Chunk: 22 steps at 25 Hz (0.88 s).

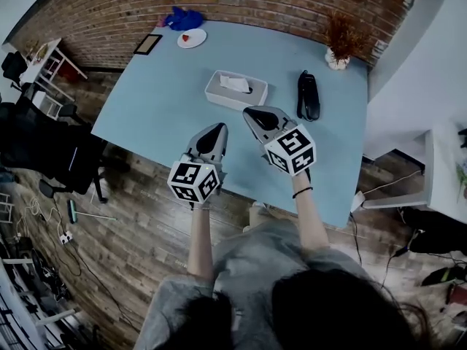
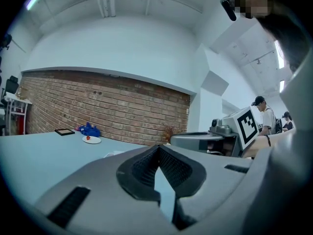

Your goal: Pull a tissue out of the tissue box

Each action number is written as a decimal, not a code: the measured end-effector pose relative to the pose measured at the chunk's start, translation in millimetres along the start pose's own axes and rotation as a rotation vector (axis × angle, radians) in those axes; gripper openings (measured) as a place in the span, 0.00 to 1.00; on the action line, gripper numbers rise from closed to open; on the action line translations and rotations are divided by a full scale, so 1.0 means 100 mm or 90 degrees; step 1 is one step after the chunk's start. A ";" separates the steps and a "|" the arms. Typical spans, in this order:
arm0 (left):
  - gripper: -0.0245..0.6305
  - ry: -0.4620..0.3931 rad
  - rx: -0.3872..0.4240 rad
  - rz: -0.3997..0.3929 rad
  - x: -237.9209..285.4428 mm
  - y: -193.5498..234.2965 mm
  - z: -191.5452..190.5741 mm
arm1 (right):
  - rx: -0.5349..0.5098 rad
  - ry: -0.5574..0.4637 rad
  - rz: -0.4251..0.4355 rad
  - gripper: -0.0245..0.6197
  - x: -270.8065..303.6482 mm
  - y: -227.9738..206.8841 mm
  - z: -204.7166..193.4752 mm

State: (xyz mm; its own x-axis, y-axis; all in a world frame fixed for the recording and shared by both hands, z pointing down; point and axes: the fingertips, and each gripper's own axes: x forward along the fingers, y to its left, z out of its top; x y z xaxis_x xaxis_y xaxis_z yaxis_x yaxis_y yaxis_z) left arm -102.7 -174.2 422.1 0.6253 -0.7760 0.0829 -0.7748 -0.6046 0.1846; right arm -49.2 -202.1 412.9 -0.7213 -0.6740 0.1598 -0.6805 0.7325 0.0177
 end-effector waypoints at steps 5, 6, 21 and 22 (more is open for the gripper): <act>0.04 0.019 -0.010 0.009 0.25 0.17 -0.04 | 0.001 0.030 0.004 0.04 0.19 -0.25 -0.10; 0.04 0.023 -0.011 0.009 0.30 0.20 -0.06 | 0.002 0.033 0.003 0.04 0.22 -0.30 -0.11; 0.04 0.108 -0.066 -0.026 0.81 0.76 -0.43 | -0.010 0.121 -0.019 0.04 0.88 -0.83 -0.41; 0.04 0.112 -0.069 -0.026 0.83 0.80 -0.45 | -0.020 0.131 -0.017 0.04 0.93 -0.86 -0.44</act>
State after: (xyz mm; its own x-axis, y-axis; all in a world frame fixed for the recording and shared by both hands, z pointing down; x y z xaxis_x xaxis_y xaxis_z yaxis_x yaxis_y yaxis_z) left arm -108.4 -278.3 487.8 0.6702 -0.7019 0.2410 -0.7396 -0.6049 0.2951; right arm -51.6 -323.5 469.4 -0.6589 -0.6621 0.3571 -0.6926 0.7192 0.0555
